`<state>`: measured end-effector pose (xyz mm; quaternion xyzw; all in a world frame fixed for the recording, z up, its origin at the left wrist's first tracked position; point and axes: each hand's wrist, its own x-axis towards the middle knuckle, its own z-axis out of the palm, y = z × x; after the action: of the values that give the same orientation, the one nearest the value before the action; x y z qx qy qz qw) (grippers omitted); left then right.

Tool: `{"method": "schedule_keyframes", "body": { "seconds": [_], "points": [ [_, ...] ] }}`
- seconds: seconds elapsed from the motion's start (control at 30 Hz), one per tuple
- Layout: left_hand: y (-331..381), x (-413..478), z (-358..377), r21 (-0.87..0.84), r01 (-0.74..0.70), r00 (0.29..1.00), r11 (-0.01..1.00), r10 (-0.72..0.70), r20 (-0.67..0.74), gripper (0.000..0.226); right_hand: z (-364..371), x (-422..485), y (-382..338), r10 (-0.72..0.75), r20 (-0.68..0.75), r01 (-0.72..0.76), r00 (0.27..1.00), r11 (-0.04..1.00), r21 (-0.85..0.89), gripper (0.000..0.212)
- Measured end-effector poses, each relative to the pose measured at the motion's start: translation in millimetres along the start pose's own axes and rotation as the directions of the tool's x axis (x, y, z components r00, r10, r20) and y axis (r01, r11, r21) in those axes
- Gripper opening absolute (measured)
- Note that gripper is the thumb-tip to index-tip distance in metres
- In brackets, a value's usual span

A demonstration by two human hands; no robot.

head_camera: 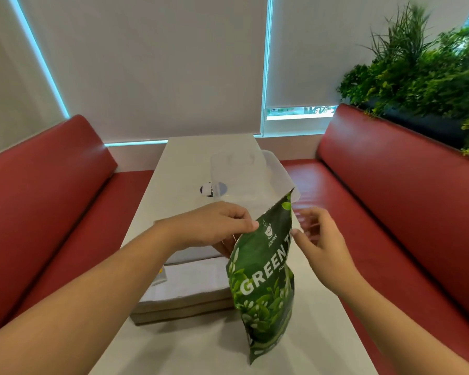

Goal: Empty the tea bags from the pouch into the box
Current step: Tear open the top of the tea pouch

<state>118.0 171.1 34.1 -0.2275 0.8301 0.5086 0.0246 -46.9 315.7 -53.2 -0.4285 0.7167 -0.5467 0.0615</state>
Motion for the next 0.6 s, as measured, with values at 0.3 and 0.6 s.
{"method": "schedule_keyframes", "body": {
  "seconds": [0.3,0.6],
  "points": [
    [1,11,25,-0.212,0.038,0.995,0.977,-0.017,0.097,0.041,8,-5,-56,0.128,0.301,-0.218,0.945,0.933,0.287,0.024],
    [-2,18,43,-0.307,0.01,1.0,0.952,-0.002,0.026,0.042,3,-11,-60,0.215,0.408,-0.372,0.887,0.856,0.358,0.027]
  ]
}}
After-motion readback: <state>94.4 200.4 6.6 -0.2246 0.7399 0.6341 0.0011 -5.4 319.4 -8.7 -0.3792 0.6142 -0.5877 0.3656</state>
